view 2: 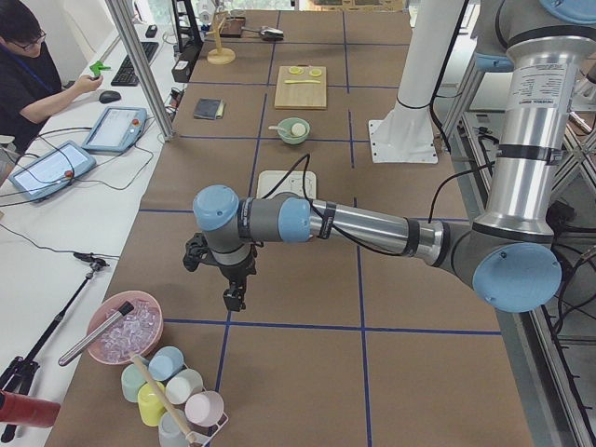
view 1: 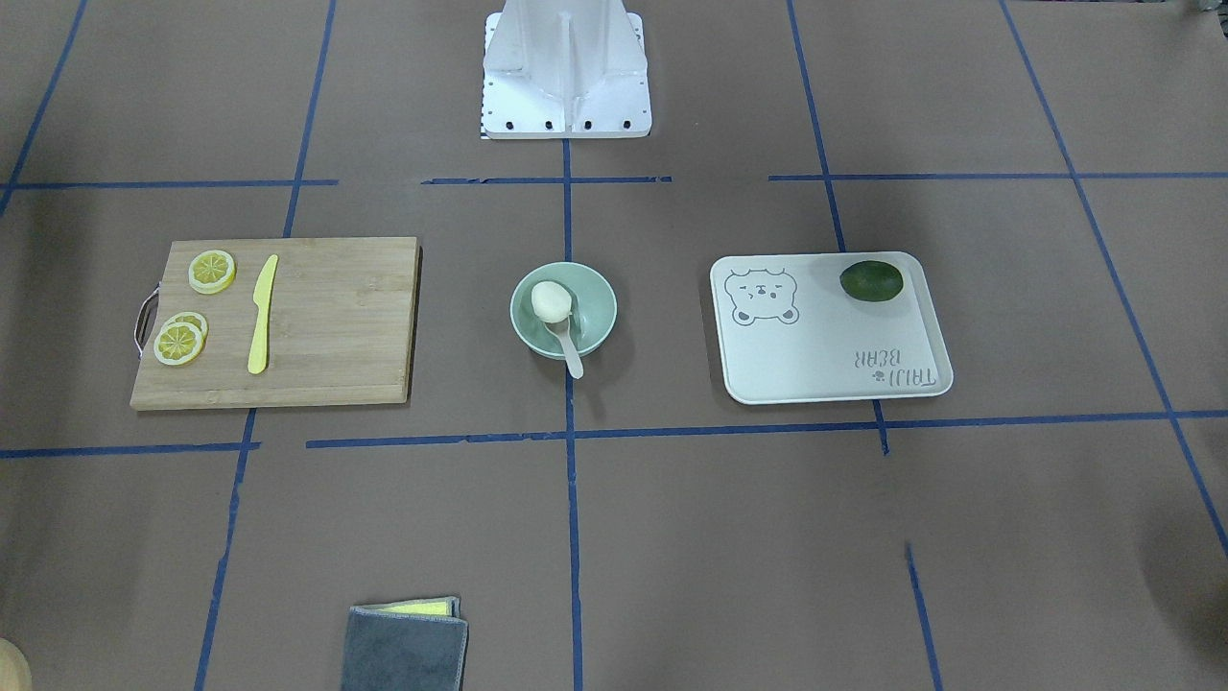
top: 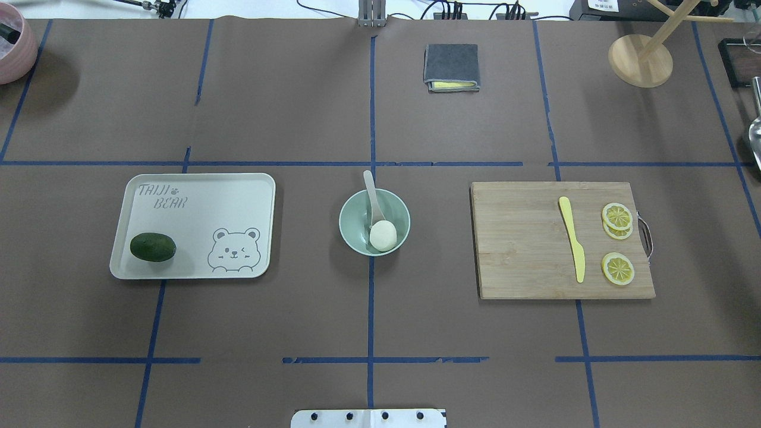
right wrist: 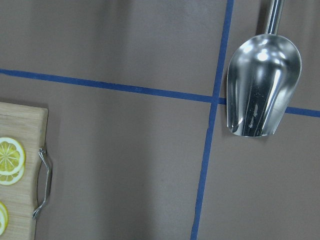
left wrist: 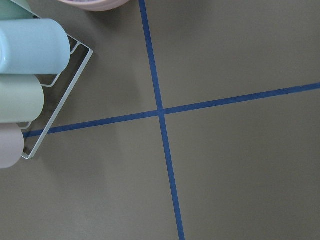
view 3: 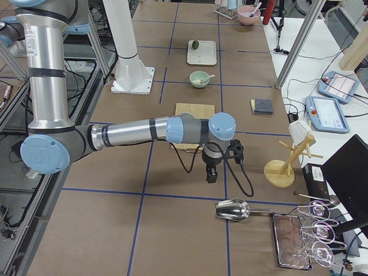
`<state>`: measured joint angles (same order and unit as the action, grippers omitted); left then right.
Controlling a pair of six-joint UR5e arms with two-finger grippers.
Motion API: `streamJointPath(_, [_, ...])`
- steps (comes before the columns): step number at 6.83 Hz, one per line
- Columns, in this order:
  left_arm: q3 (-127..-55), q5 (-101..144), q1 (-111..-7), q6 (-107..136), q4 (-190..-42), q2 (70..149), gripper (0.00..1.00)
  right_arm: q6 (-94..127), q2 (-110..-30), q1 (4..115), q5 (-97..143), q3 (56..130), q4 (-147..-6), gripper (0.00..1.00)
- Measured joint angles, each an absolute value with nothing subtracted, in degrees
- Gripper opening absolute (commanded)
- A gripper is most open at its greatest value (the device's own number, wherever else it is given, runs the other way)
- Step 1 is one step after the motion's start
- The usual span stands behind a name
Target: Put spoon and bun in bowl
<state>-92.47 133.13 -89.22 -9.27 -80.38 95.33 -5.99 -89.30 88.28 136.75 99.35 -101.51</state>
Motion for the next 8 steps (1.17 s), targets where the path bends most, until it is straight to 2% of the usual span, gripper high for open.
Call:
streamJointPath(2, [-89.0, 133.4, -89.8, -10.3, -83.6, 95.3, 1.0, -6.0, -89.7, 88.9, 137.0, 97.9, -101.4, 1.0])
streamJointPath(5, [-88.5, 133.3, -89.9, -10.5, -84.3, 95.0, 1.0, -6.1, -89.9, 89.5, 137.0, 96.6, -101.1, 1.0])
streamJointPath(8, [-88.7, 133.3, -89.9, -10.5, -85.2, 94.6, 1.0, -5.6, -92.4, 90.1, 136.8, 92.8, -90.3, 1.0])
